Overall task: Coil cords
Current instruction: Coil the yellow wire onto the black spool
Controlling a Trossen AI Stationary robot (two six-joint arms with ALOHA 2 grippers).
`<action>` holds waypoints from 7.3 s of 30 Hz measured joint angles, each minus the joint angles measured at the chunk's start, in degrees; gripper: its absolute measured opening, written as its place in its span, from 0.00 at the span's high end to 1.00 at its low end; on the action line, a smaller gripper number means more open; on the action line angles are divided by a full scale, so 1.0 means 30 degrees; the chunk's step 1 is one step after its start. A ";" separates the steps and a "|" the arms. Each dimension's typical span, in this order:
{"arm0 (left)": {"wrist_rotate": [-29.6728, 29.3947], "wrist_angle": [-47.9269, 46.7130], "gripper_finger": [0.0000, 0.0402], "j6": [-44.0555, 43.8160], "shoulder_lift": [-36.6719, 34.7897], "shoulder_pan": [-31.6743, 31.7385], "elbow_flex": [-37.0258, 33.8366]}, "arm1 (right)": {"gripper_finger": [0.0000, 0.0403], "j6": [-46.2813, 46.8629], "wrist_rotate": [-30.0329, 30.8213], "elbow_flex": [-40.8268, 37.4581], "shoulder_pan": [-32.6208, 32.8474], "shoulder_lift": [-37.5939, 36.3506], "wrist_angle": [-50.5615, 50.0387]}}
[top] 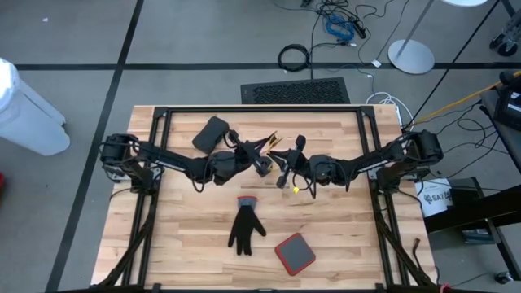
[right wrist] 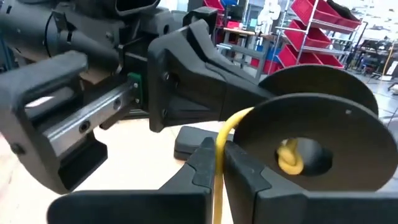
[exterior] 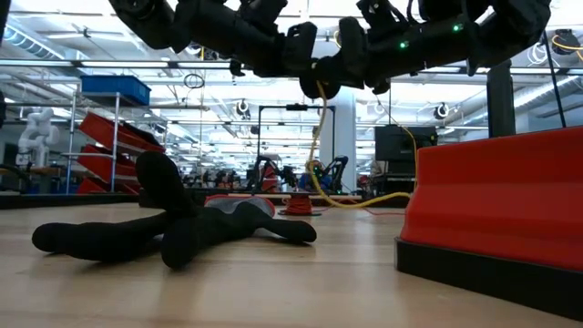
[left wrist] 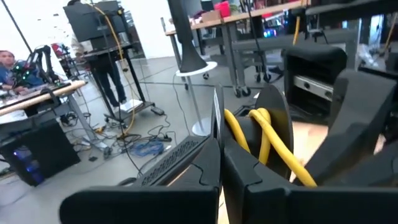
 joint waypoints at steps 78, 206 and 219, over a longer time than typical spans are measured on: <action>0.5128 0.0724 1.00 -0.1228 -0.2878 -0.0008 -0.0007 | 0.65 0.1754 -0.2531 -0.0029 -0.0598 0.4671 0.3619; 0.0045 -0.4267 1.00 0.0860 -0.0574 0.0043 0.0015 | 1.00 0.3347 -0.2455 0.1311 -0.0394 0.2319 0.0081; 0.1625 -0.2674 1.00 -0.0725 -0.0561 0.0036 0.0015 | 1.00 0.0579 0.0377 0.1552 0.0303 0.4321 0.2246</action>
